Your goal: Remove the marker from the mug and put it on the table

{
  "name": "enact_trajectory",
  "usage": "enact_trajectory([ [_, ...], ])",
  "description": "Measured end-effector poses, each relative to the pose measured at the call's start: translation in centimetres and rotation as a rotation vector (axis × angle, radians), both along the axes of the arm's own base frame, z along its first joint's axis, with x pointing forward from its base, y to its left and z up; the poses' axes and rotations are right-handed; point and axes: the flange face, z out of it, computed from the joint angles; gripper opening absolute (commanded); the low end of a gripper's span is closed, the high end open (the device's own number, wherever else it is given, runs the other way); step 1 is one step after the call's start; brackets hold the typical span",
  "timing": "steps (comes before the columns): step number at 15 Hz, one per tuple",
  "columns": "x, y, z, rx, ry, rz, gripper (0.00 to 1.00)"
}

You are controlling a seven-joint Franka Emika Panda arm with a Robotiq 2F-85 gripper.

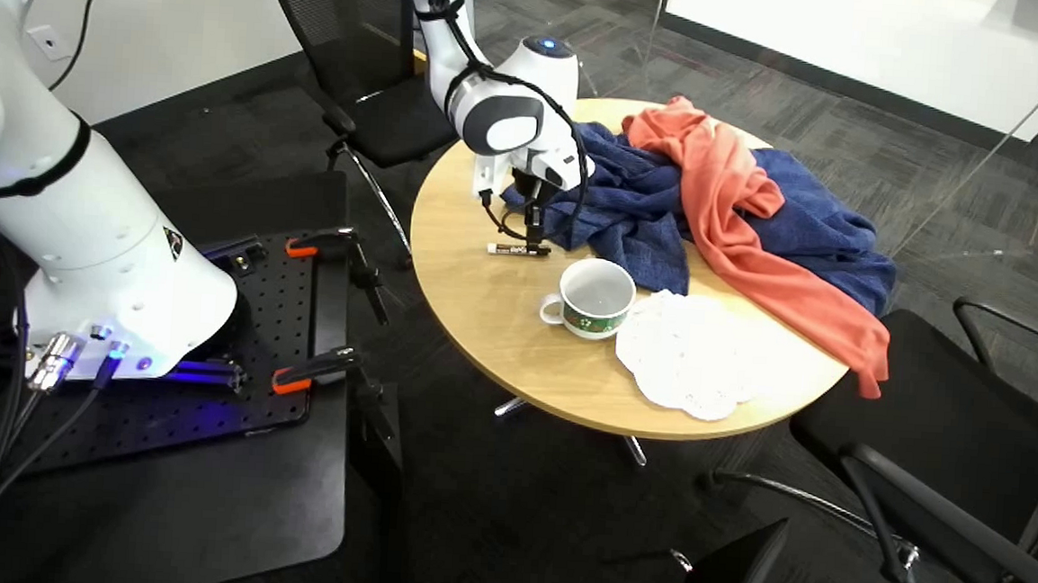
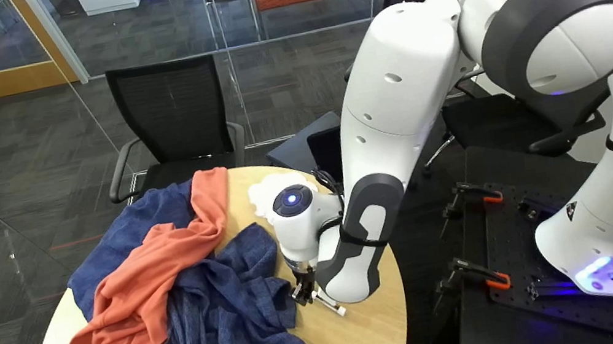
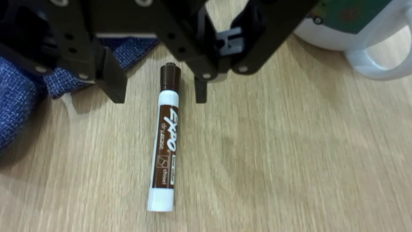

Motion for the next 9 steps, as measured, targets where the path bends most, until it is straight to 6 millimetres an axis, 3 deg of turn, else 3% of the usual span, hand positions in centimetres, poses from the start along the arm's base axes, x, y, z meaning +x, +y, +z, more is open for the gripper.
enact_trajectory([
  [2,0.2,0.2,0.5,-0.002,-0.012,0.006,1.00],
  [9,0.4,0.5,3.0,0.005,-0.043,0.011,1.00],
])
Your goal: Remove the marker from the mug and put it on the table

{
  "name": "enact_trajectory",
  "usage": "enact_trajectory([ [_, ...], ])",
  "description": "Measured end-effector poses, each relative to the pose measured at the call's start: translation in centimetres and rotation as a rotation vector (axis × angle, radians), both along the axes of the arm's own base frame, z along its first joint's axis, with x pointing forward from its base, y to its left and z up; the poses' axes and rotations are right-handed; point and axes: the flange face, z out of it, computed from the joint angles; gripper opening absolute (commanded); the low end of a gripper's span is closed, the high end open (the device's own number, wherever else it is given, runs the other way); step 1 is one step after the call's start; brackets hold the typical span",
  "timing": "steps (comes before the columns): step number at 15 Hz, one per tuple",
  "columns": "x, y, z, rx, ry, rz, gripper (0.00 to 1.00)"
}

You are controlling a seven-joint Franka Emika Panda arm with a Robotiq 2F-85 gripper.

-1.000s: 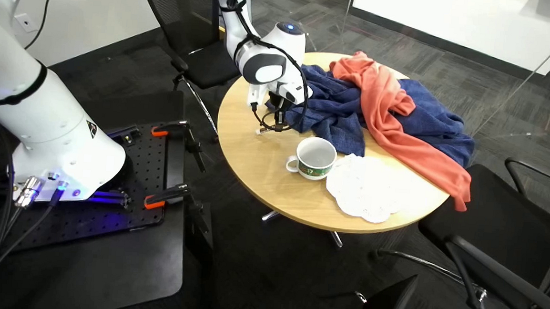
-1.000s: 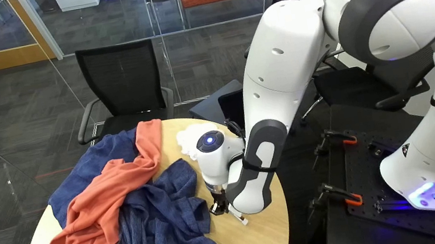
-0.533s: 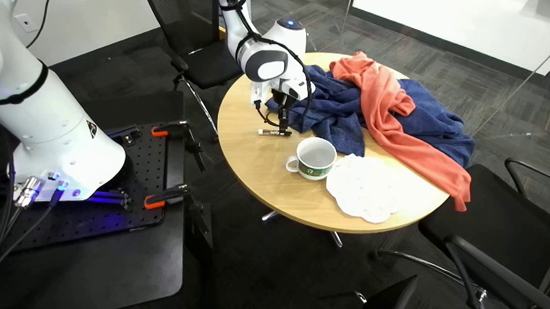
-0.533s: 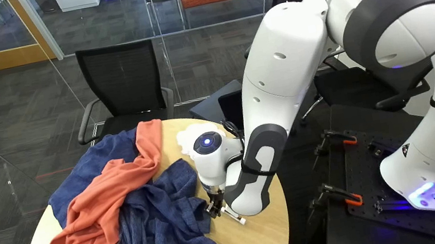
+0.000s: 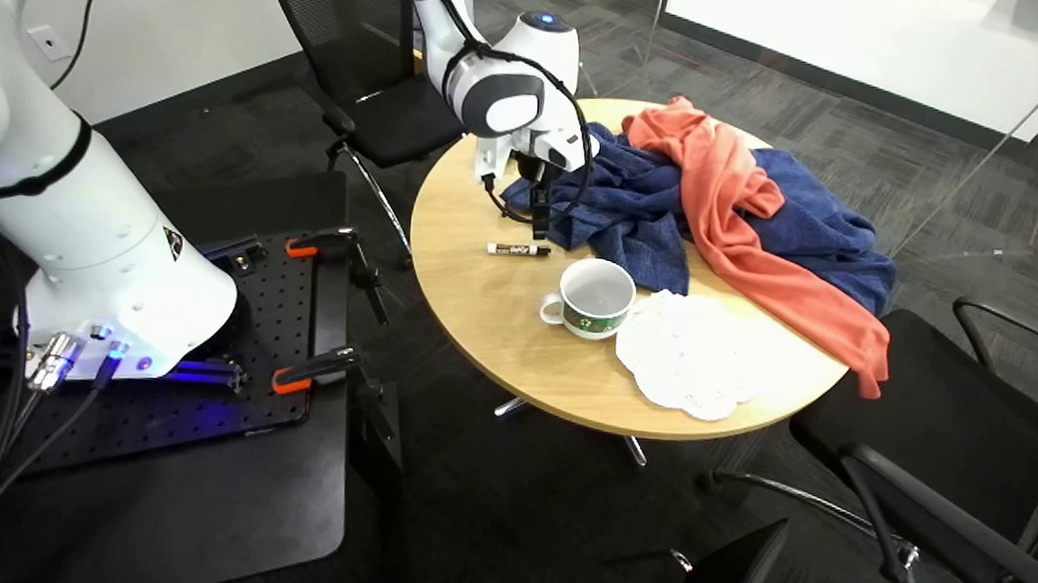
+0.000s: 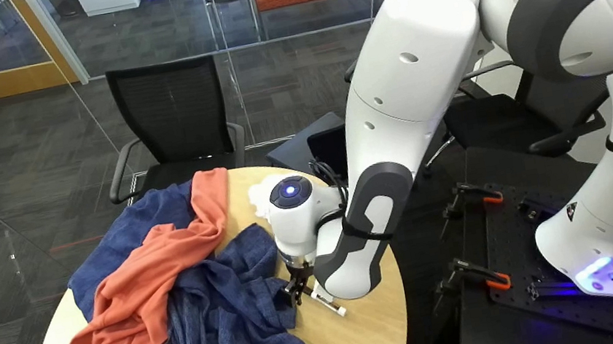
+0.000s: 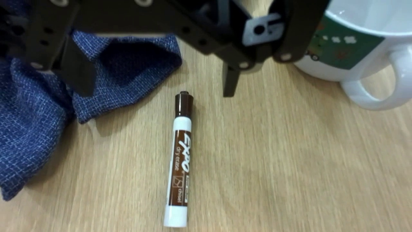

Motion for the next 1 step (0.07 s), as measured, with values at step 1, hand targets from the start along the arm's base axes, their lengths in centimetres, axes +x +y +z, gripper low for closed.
enact_trajectory([
  [1,0.04,0.02,0.12,0.001,-0.002,0.000,1.00],
])
